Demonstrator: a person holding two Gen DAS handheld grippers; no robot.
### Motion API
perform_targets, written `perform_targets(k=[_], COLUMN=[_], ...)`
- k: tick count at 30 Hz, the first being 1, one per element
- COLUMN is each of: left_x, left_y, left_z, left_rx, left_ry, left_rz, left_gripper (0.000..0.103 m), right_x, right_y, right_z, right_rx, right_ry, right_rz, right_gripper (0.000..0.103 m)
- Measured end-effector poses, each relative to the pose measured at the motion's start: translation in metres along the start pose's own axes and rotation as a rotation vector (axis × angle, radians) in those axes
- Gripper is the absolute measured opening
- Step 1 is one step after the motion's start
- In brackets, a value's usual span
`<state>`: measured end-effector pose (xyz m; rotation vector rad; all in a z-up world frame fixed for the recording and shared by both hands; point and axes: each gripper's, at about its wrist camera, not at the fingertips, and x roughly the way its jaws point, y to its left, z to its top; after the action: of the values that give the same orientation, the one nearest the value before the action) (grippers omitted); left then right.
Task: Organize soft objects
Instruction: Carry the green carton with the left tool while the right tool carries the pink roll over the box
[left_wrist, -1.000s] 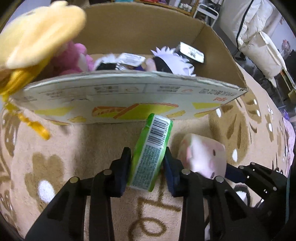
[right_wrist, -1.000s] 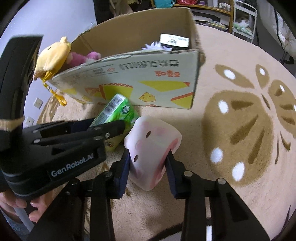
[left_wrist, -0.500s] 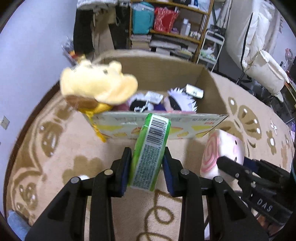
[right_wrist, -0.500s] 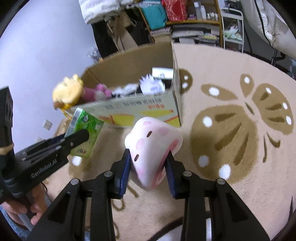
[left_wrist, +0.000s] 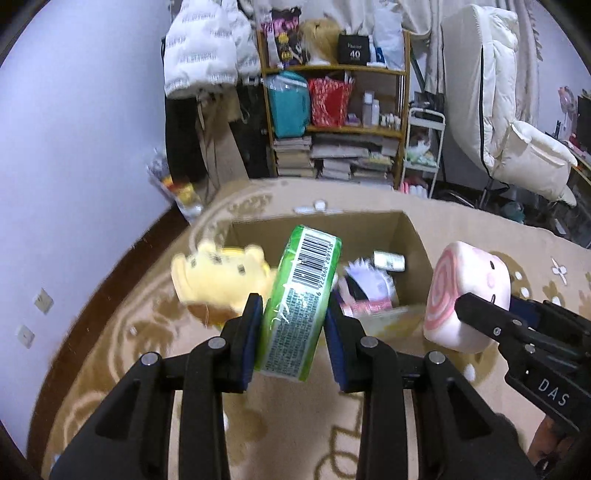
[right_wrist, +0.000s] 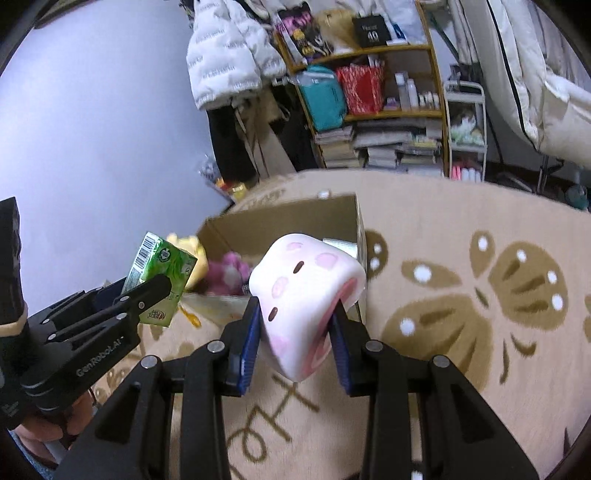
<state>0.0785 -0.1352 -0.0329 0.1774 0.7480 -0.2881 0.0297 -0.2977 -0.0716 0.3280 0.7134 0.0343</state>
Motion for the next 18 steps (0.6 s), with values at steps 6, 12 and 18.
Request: perform_targets(k=[6,12,18], left_x=[0.002,0.016,0.034], left_y=[-0.001,-0.003,0.000], left_z=[0.022,0.042,0.063], left_rx=[0.037,0.071,0.073], left_ry=[-0.054,-0.083,-0.092], left_rz=[0.041,0.063,0.044], left_gripper=[0.031,0.031,0.031], right_x=[0.011,0.029,0.050], right_y=[0.000,0.005,0.011], right_z=[0.018,0.035,0.048], right_rx=[-0.006,-0.049,-0.104], right_ry=[-0.024,-0.052,-0.095], right_rz=[0.008,0.008,0.004], right_gripper=[0.037,0.037,0.039])
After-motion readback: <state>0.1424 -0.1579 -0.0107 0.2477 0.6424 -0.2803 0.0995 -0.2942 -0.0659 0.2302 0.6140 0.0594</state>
